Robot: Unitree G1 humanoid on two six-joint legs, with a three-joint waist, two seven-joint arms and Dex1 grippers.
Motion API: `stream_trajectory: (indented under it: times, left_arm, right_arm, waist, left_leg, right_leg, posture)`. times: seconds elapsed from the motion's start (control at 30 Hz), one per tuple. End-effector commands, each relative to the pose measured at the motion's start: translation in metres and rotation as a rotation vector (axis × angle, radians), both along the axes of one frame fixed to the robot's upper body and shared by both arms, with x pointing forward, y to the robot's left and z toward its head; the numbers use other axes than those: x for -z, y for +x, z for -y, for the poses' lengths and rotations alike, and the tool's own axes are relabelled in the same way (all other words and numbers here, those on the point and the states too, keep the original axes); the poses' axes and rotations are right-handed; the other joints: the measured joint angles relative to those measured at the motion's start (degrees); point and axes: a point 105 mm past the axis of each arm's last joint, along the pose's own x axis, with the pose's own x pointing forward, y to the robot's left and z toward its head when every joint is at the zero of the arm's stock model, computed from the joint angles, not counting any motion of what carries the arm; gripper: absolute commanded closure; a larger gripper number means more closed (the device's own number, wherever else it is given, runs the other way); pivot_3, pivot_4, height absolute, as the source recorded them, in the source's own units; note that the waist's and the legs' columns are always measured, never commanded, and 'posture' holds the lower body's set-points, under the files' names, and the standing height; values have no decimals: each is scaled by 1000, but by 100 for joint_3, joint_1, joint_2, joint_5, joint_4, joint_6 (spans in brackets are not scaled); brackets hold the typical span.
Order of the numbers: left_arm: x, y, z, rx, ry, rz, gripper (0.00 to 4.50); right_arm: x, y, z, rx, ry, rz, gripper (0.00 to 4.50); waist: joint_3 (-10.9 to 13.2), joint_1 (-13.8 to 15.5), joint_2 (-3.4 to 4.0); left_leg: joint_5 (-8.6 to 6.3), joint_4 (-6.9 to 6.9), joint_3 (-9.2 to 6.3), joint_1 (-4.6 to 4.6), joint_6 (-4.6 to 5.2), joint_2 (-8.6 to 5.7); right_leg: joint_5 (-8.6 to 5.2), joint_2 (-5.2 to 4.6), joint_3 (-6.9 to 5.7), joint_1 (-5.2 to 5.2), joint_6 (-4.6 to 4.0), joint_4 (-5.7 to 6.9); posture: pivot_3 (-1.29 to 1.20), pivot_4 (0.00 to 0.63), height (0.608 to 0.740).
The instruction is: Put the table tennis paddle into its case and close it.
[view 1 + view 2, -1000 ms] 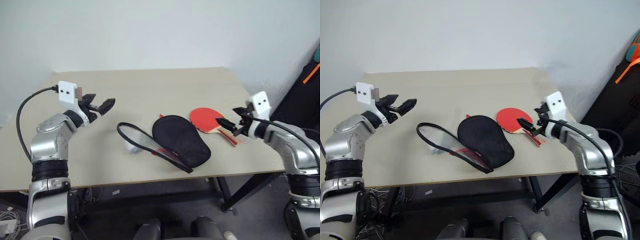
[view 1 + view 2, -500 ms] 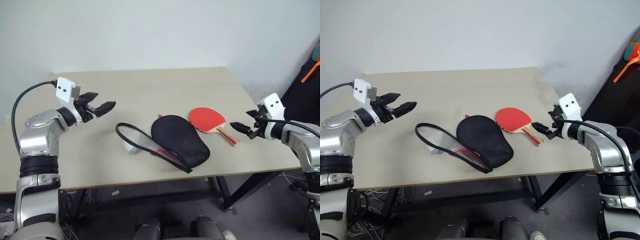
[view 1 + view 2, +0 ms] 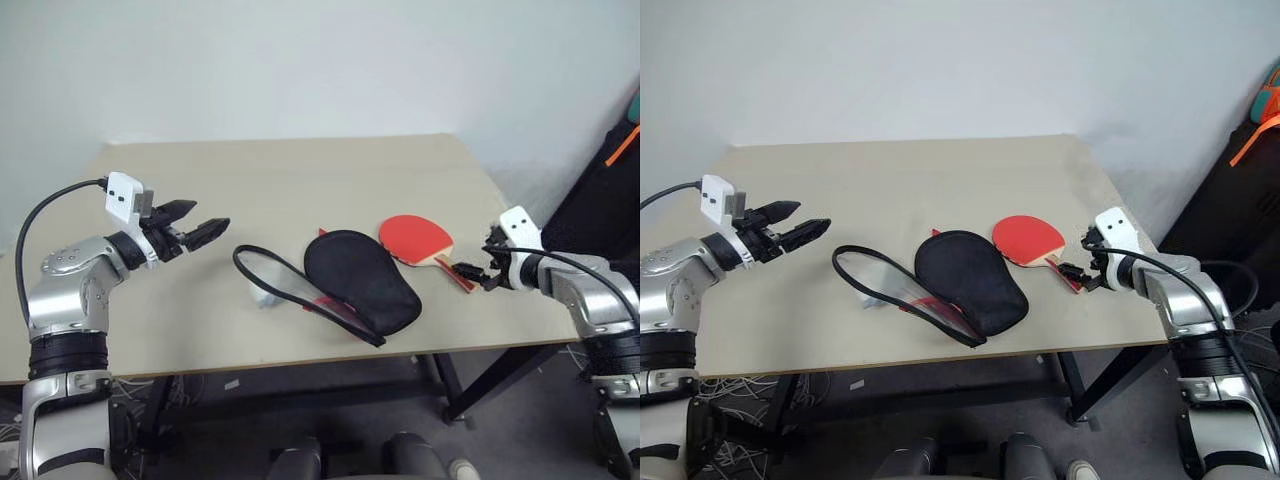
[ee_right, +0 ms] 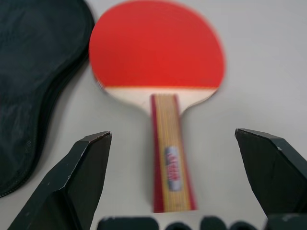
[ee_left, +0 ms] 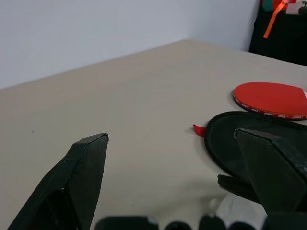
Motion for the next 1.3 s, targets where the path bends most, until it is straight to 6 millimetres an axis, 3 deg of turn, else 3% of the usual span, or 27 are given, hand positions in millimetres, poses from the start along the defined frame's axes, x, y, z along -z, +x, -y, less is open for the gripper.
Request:
stream_trajectory:
  times: [0.03,0.4,0.83,0.93,1.2,1.3]
  left_arm:
    - [-21,-3,-2,7,20,86,0]
    - [-19,-6,-1,10,25,88,0]
    - [-18,-7,-1,7,23,85,0]
    - [-18,-7,-1,6,22,86,0]
    - [-19,-6,1,7,17,91,0]
    - [-19,-7,1,5,17,93,0]
  right_arm:
    - [-14,13,-2,9,-12,69,10]
    - [16,28,-6,38,-2,37,10]
    - [28,40,-15,34,11,28,10]
    - [30,43,-16,28,8,26,635]
    - [29,50,-17,41,26,12,3382]
    - [22,52,-20,42,48,29,3382]
  waist:
    - [0,-2,0]
    - [0,-3,0]
    - [-1,-26,2]
    - [-1,-28,2]
    - [-2,-44,1]
    - [-2,-45,1]
  left_leg:
    - [0,0,0,0,0,0]
    - [0,-1,1,1,0,0]
    - [1,-2,0,4,-1,0]
    - [1,-2,0,5,-1,0]
    - [1,-3,2,14,-1,9]
    - [1,-3,3,13,-2,10]
  right_leg:
    - [0,0,1,-1,0,0]
    - [1,1,3,-1,-2,0]
    - [2,4,5,0,-3,2]
    - [2,5,5,0,-3,2]
    - [7,19,13,5,-11,2]
    - [7,21,16,4,-11,2]
  posture:
    - [0,0,739]
    - [0,0,739]
    - [0,0,739]
    - [0,0,739]
    - [0,0,739]
    - [0,0,739]
